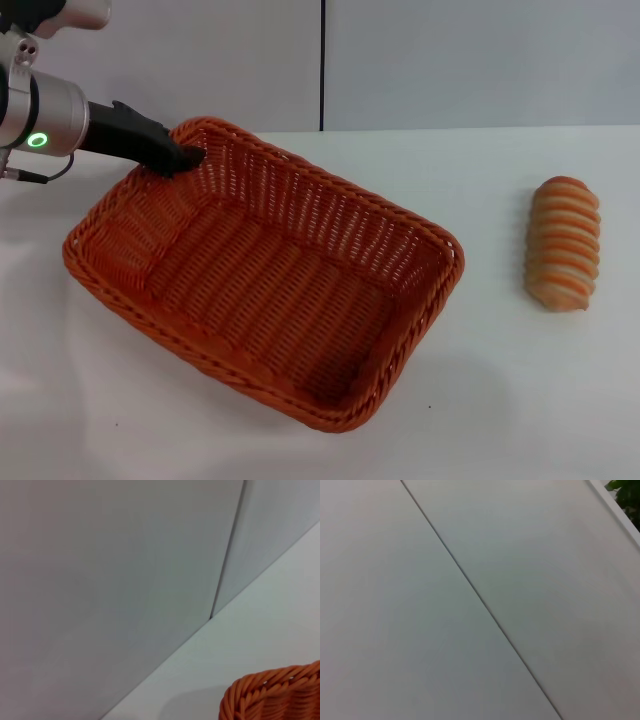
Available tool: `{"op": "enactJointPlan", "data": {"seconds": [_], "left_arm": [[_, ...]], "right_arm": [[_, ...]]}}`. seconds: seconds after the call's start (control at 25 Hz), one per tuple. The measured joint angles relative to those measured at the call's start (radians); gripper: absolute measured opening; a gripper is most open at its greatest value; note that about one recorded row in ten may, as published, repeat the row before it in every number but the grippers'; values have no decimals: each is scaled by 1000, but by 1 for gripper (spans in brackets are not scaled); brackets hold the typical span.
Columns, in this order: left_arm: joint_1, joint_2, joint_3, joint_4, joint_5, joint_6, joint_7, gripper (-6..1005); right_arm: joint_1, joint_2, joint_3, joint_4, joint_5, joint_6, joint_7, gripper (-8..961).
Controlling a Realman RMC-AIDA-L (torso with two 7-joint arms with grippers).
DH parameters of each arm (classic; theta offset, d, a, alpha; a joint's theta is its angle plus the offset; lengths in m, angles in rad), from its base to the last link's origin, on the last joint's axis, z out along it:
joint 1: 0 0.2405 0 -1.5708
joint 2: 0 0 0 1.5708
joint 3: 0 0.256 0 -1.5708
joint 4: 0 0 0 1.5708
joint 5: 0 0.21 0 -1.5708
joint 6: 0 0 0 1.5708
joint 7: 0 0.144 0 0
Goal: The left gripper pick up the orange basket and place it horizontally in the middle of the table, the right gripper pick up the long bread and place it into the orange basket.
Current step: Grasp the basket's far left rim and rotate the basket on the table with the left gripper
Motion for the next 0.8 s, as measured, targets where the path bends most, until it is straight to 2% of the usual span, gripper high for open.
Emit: {"op": "enactJointPlan", "data": {"seconds": [0.48,0.52,0.72,0.8], "left_arm": [[45,5,-1,67,-108,46,-46,206],[69,3,0,93,-160,71,-62,204],[94,9,-10,105,-238,97,-99,185],[141,9,-33,173,-321,129,-176,179]], "right_arm": [[0,0,-3,-1,1,2,1,491],[0,0,-2,-1,2,2,1,491],[1,0,-4,-1,1,2,2,491],[3,-2,-4,-1,1,2,2,491]]}}
